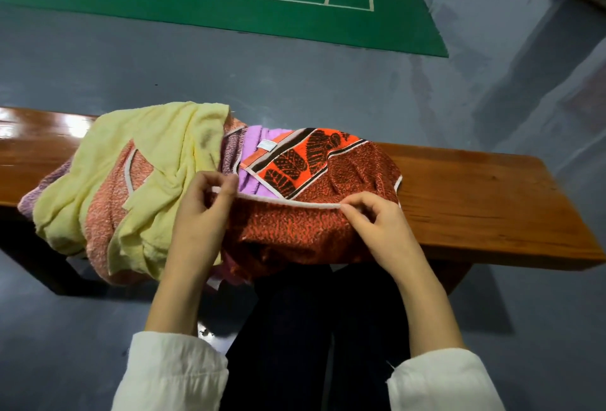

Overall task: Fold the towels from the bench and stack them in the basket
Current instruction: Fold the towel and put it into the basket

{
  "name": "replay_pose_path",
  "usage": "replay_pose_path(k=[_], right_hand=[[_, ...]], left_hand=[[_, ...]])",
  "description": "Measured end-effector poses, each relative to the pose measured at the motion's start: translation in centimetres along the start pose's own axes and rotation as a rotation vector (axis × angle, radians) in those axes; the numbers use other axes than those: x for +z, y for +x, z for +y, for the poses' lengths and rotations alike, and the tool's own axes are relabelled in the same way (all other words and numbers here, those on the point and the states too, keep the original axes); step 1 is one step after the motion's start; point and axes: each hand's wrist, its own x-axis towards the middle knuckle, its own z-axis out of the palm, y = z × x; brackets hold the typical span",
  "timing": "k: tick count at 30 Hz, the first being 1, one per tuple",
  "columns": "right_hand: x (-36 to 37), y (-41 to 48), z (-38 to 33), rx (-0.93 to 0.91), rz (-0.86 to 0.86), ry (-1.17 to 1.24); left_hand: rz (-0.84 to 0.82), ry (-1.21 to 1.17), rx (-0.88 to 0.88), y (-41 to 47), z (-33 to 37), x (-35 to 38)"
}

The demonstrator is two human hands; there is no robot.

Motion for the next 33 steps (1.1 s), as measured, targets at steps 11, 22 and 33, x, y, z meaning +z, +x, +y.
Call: replay_pose_path(k=[11,22,33], right_hand=[[1.7,0.9,-1.8,-0.008,-0.17,0.194],[2.0,1.5,-2.6,-0.038,-0.091,0.269],[-0.6,0.4,-1.6,0.056,-0.088,0.11]], left_hand=[[-0.231,0.198,0.09,-0.1,0.2,2.5],[-0.361,0.128,0.118,-0.6,1.6,2.5],[-0.069,0.284,0.133,0.0,-0.8,0.7]])
